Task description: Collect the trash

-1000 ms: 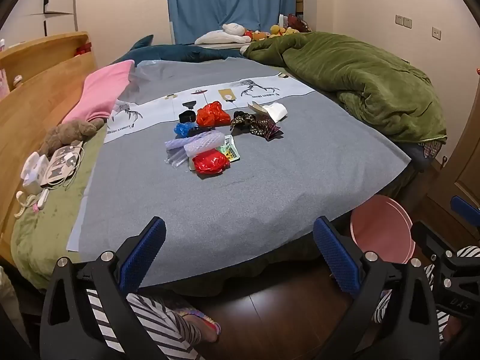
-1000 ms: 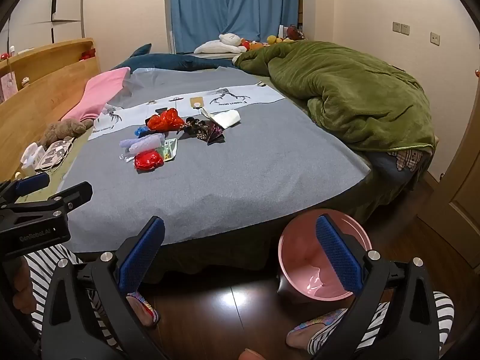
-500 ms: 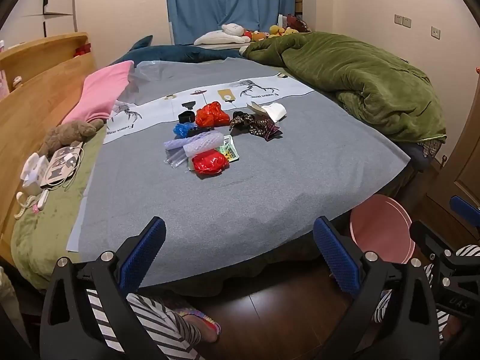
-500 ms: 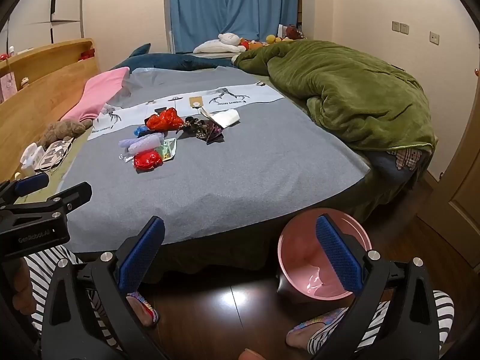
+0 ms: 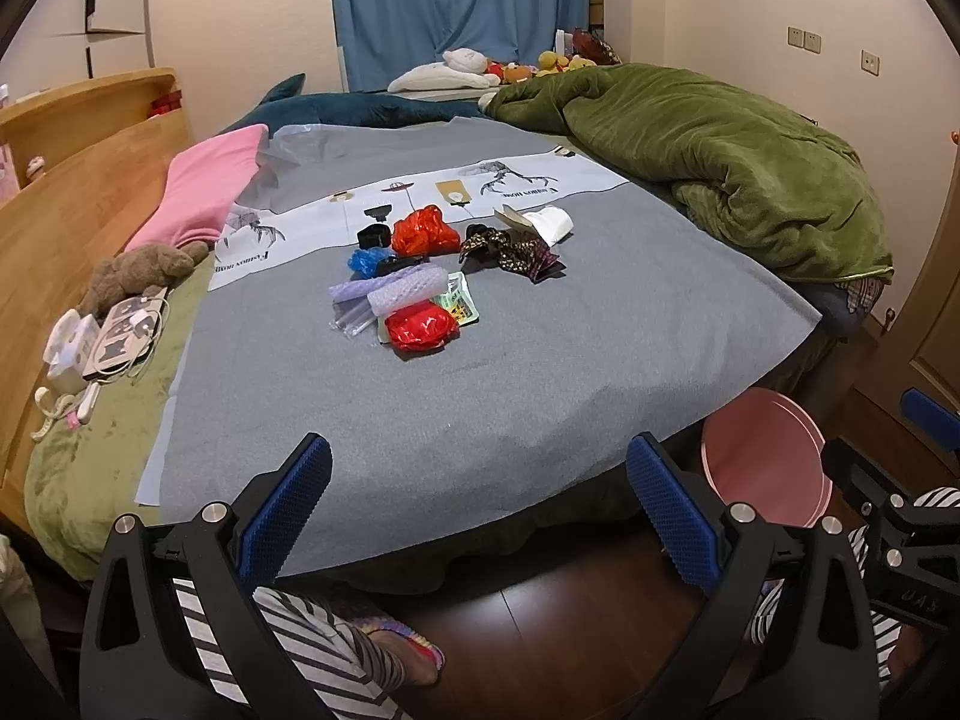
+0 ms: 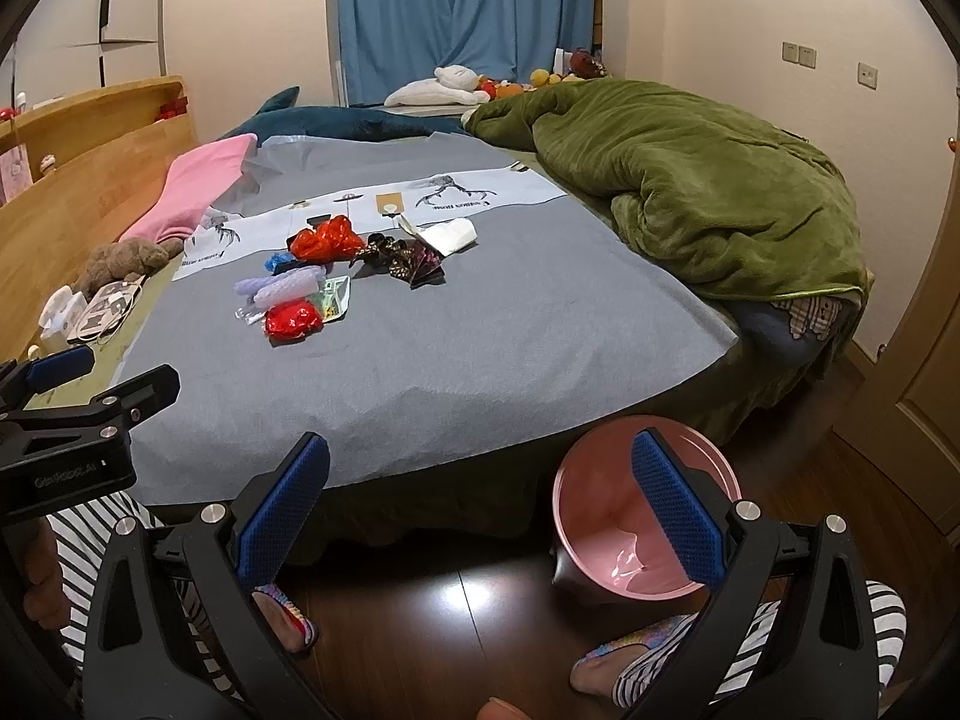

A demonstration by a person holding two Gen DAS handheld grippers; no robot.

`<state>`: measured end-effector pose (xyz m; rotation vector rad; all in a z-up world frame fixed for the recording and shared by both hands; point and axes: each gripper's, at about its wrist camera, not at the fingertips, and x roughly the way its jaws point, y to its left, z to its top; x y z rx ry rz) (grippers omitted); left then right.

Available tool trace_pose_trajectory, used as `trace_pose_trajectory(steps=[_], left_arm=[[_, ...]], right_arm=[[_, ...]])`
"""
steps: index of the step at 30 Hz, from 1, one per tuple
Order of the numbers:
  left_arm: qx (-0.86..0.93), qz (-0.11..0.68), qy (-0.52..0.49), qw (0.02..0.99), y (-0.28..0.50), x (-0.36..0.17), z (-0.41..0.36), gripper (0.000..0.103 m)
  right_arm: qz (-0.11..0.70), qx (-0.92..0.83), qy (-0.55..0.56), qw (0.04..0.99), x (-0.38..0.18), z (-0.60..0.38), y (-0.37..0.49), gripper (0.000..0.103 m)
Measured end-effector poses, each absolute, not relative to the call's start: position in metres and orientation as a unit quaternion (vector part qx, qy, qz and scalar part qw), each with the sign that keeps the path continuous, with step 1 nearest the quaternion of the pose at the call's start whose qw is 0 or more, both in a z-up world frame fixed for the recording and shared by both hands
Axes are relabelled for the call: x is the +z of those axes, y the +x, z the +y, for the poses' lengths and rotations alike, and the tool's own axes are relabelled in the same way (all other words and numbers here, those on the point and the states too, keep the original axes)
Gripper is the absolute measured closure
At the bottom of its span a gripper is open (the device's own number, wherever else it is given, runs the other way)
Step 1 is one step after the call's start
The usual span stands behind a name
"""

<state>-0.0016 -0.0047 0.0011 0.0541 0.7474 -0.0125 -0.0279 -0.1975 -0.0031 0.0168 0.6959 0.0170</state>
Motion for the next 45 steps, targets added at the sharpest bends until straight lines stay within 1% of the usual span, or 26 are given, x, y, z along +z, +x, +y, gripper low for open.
trace_pose_trajectory(steps=[45], left_arm=[[-0.007,0.368,0.029,0.93,0.0008,-0.0028,-0.0006,0.007]], right_arm=[[0.349,0.008,0.009,0.937,-0.0022,-0.1991,-0.0257,0.005]])
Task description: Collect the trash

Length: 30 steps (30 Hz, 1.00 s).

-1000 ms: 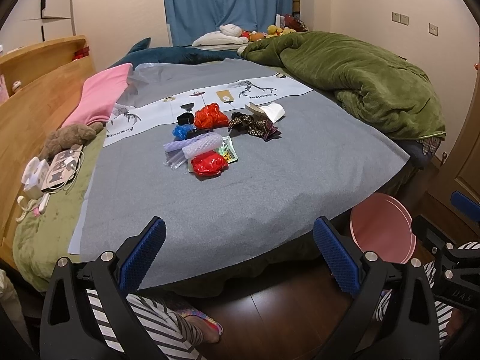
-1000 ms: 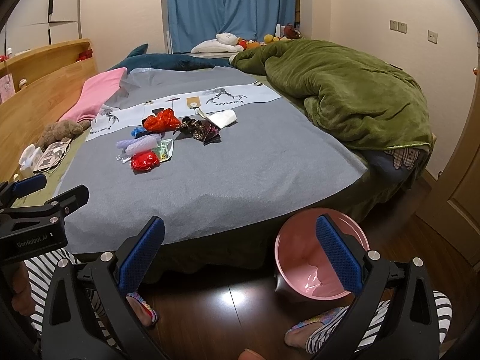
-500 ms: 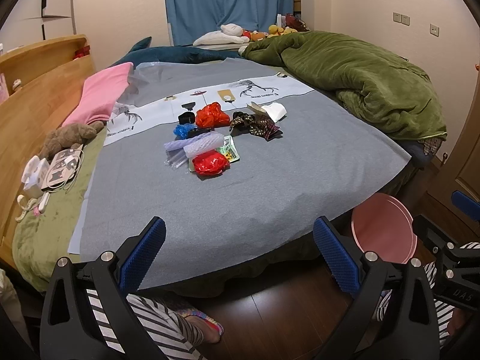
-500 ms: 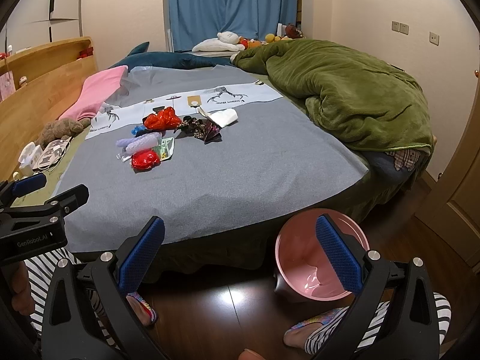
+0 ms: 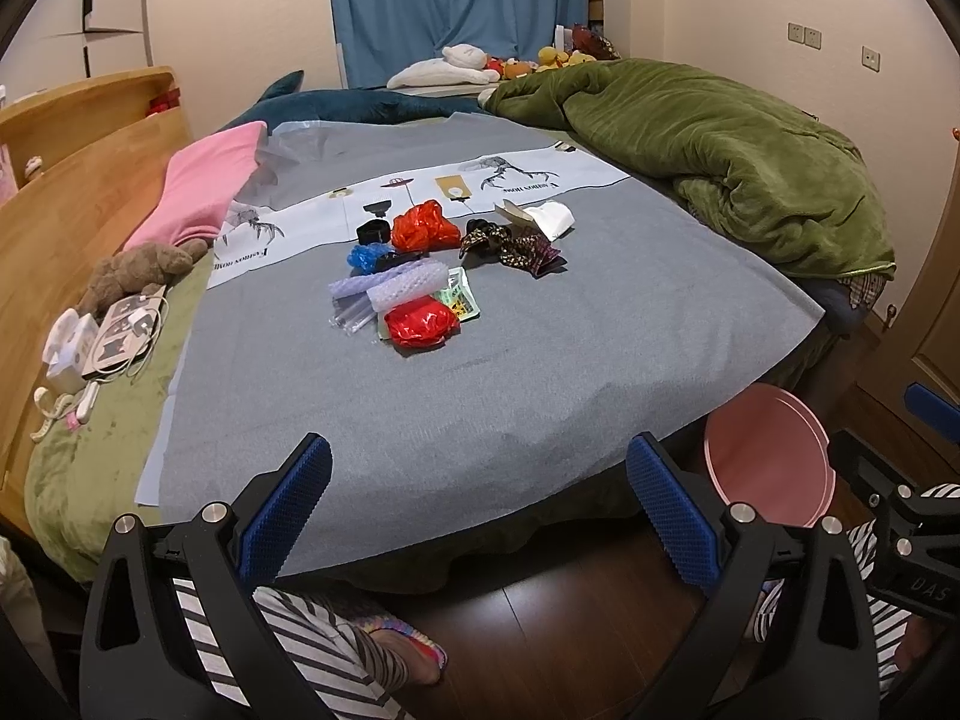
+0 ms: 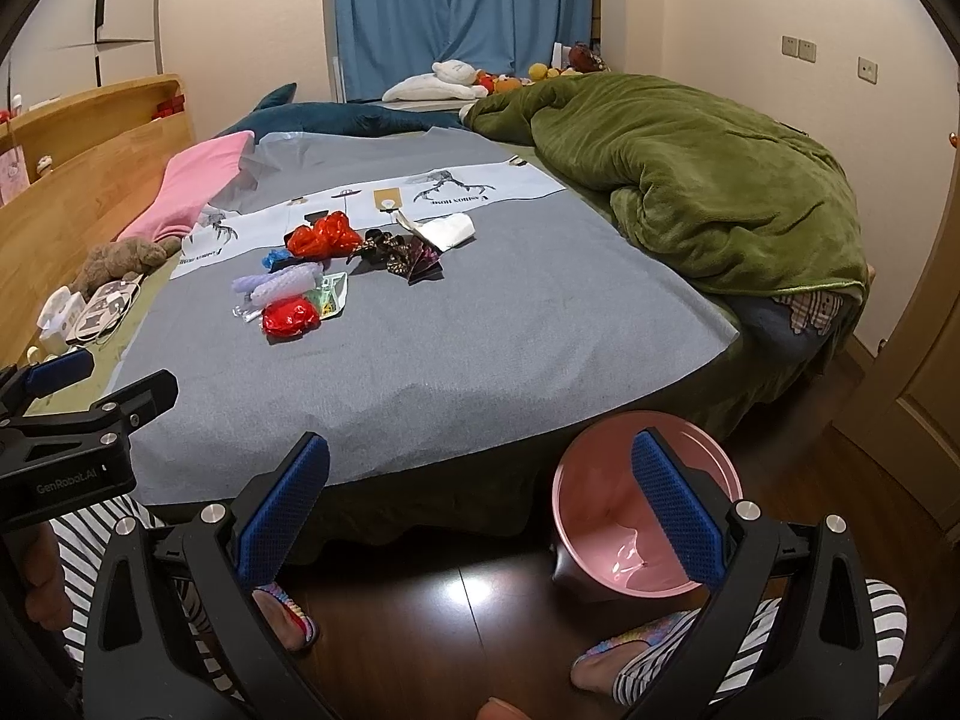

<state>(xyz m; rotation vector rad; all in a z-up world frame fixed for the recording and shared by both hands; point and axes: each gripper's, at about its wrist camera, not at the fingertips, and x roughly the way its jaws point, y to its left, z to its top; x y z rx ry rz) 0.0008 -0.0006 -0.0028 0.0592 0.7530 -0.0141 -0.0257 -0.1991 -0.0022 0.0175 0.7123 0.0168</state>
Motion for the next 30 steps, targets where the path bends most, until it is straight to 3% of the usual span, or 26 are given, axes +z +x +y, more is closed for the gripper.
trace_pose_trajectory(steps=[30], left_arm=[[0.021,0.398,0.05,0.916,0.029,-0.034,0.013,0.007]], right_arm=[[0.366,0.012,0.021,0.93,-0.024,-0.204,-0.002,0.005]])
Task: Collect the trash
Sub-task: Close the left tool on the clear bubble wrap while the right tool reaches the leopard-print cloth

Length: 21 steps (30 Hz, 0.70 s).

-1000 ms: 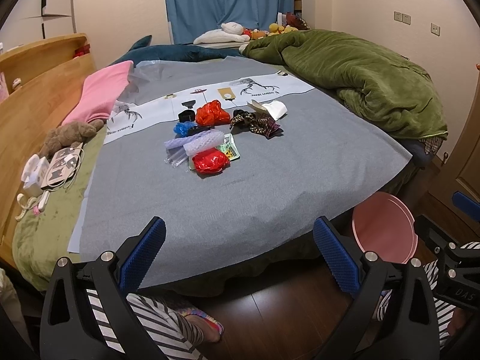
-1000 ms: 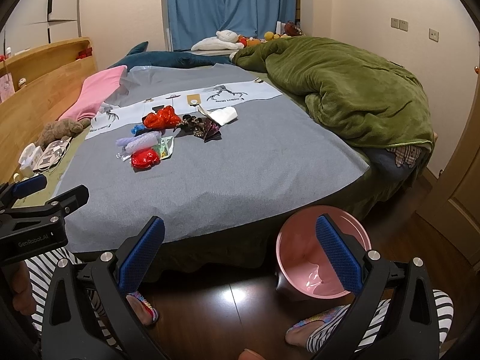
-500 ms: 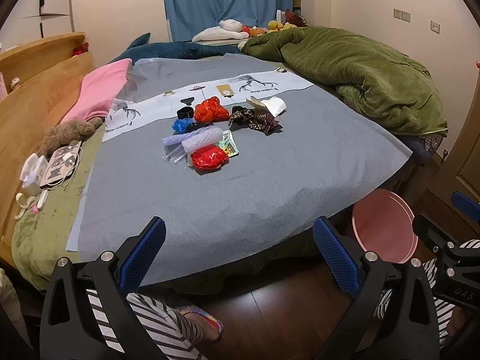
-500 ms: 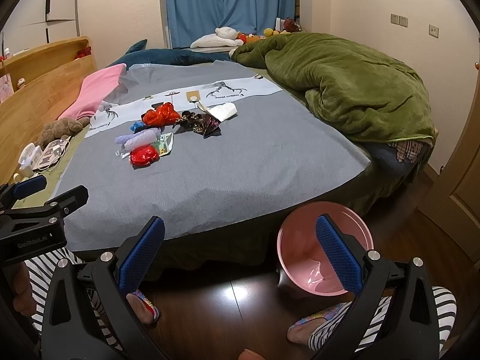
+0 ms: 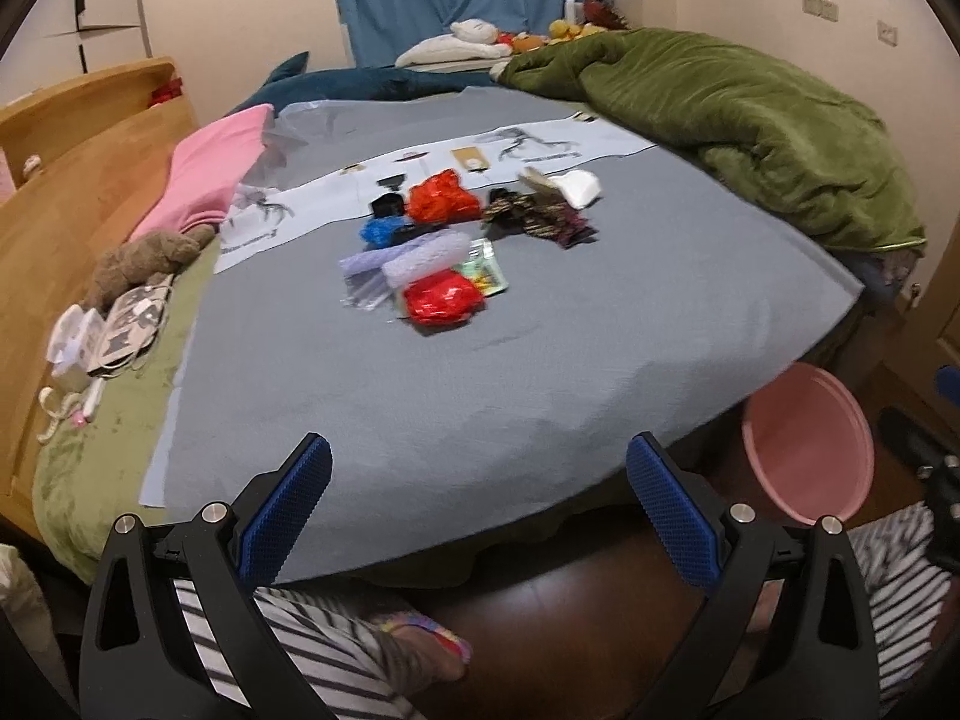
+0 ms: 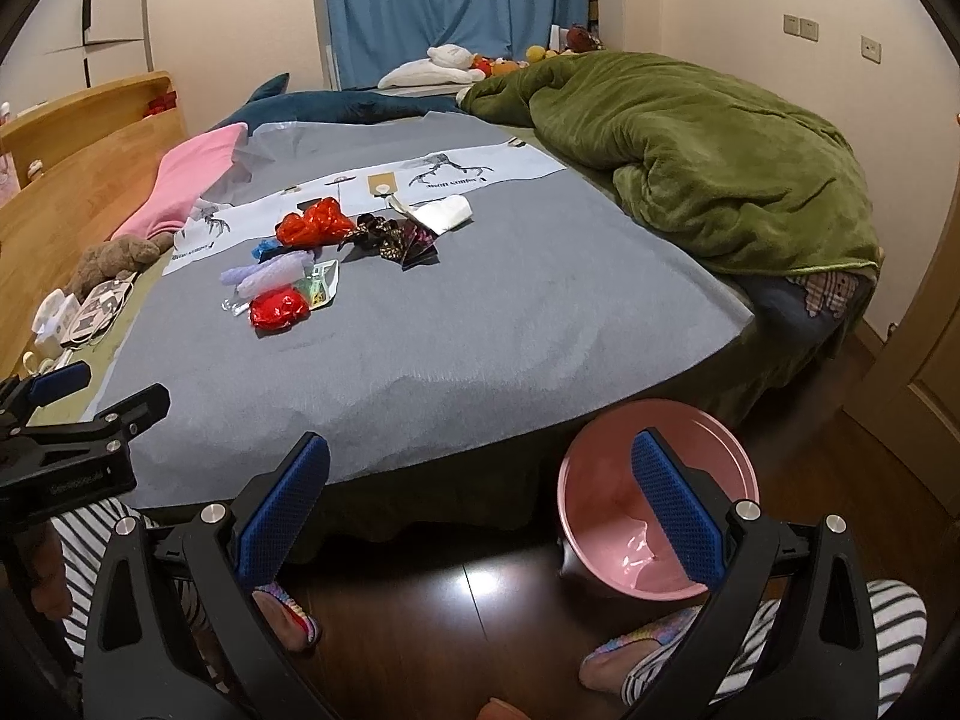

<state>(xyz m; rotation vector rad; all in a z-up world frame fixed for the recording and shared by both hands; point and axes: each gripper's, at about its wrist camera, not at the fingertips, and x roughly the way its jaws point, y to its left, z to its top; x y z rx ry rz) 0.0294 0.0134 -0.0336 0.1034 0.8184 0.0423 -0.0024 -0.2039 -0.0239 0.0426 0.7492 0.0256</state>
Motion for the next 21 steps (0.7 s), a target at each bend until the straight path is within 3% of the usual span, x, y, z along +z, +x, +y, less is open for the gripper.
trace_pose_trajectory(steps=[13,21], left_arm=[[0.093,0.363,0.029,0.927,0.121,-0.038,0.076,0.007],[0.048,0.364,0.023,0.93,0.218,-0.088,0.071,0.007]], right_arm=[[0.361,0.029,0.015,0.932,-0.038,-0.183,0.079,0.005],[0.327,0.046,0.004,0.944,-0.069,-0.158,0.169,0.005]])
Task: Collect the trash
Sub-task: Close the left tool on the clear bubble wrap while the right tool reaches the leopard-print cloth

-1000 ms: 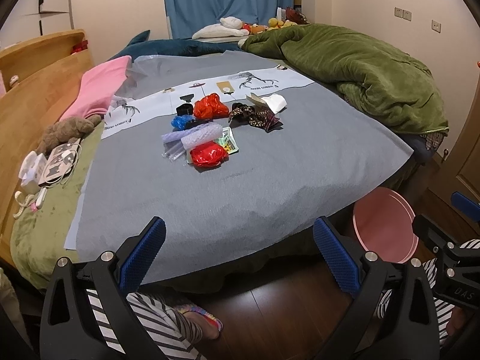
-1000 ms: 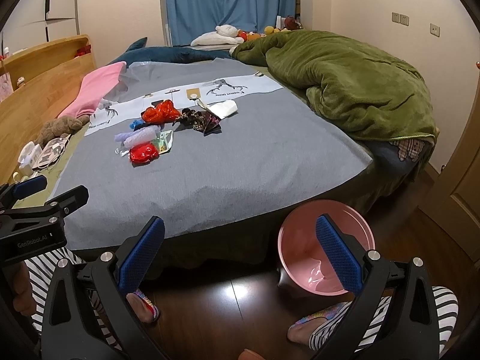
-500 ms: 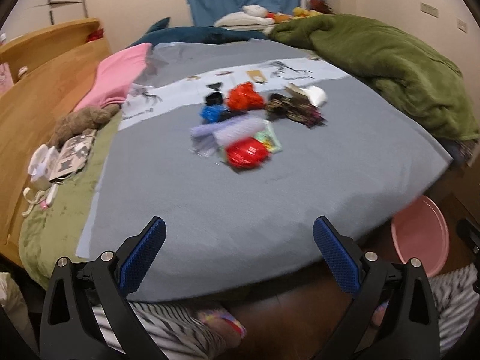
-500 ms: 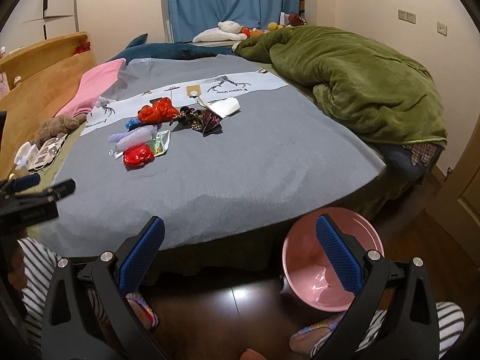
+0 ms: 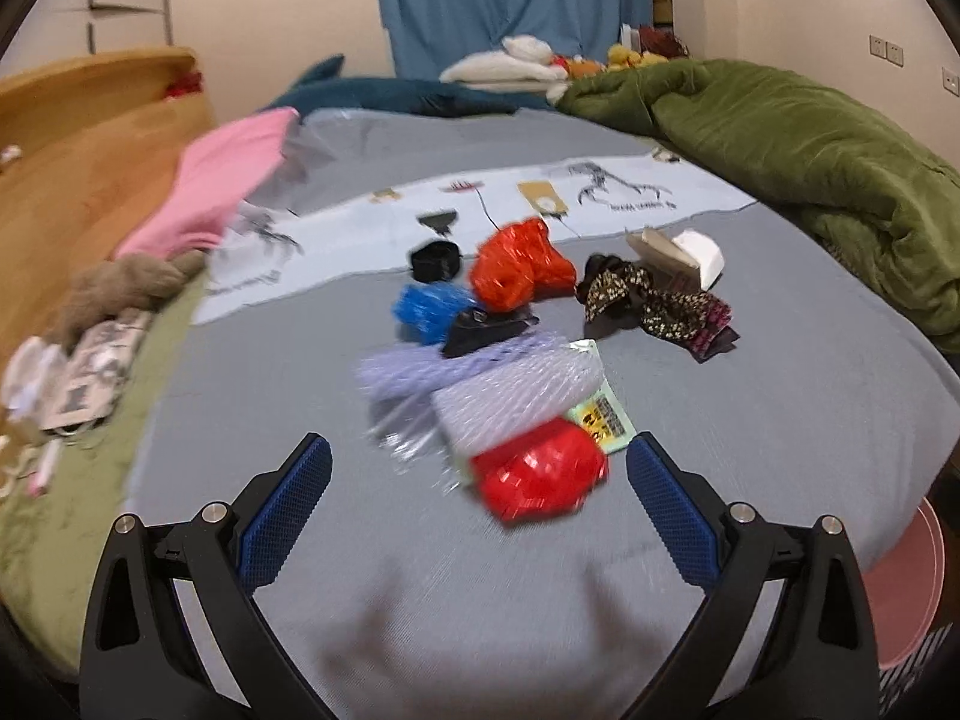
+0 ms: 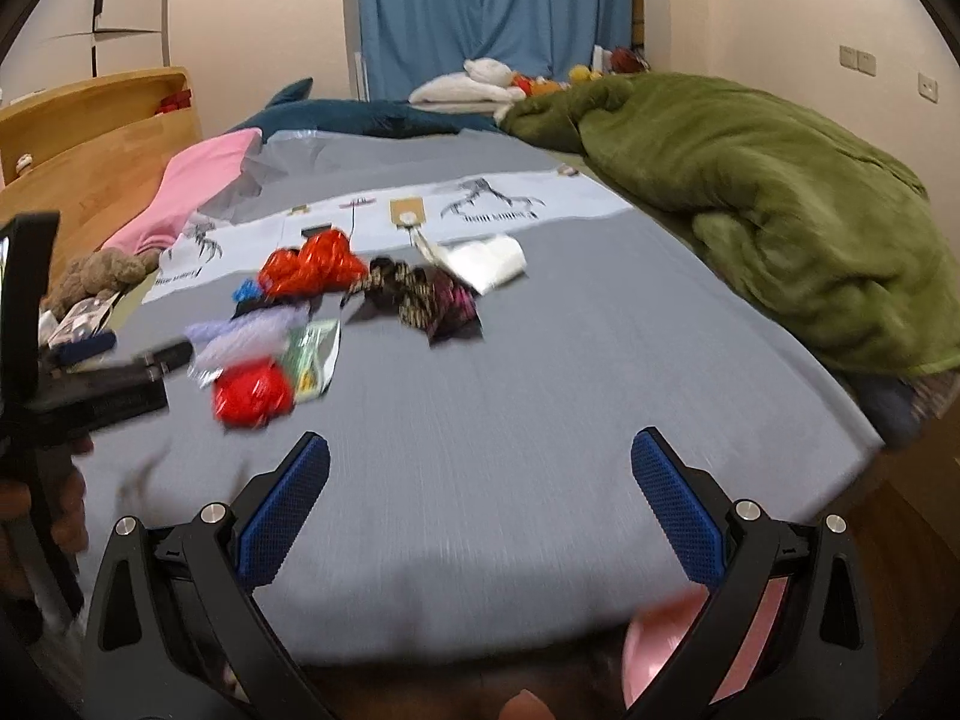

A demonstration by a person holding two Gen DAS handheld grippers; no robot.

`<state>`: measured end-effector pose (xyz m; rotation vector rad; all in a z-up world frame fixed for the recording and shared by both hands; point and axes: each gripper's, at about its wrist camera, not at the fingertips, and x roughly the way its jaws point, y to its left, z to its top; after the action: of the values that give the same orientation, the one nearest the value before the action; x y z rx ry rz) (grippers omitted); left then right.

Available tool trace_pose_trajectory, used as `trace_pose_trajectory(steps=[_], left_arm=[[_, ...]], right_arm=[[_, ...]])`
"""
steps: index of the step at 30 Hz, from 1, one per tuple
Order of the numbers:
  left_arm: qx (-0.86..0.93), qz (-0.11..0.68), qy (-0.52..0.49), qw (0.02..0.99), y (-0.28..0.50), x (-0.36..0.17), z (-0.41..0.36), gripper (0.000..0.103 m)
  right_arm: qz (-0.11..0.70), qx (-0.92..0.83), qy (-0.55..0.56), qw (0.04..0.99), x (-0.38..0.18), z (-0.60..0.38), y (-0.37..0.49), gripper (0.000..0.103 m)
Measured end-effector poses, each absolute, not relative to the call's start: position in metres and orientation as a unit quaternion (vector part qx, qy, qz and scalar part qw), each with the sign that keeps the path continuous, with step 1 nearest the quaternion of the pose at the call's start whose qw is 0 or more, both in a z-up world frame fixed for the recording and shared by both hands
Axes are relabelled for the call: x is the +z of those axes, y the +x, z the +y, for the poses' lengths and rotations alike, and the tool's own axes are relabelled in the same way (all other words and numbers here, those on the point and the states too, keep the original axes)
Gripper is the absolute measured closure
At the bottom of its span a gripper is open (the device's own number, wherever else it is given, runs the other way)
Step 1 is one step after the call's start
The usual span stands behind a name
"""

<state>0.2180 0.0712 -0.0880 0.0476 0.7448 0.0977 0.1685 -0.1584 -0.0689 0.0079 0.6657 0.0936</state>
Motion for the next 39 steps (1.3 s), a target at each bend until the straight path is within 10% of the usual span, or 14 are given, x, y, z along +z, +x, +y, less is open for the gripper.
trace_pose_trajectory(steps=[28,39], left_arm=[[0.072,0.292,0.019,0.954,0.265,-0.138,0.064,0.017],[0.027,0.31,-0.001,0.95,0.275,-0.14,0.063,0.072]], right_arm=[[0.321,0.106,0.004,0.941,-0.133,-0.107,0.356,0.005],[0.354,0.157,0.014,0.922,-0.142,-0.097,0.381,0.051]])
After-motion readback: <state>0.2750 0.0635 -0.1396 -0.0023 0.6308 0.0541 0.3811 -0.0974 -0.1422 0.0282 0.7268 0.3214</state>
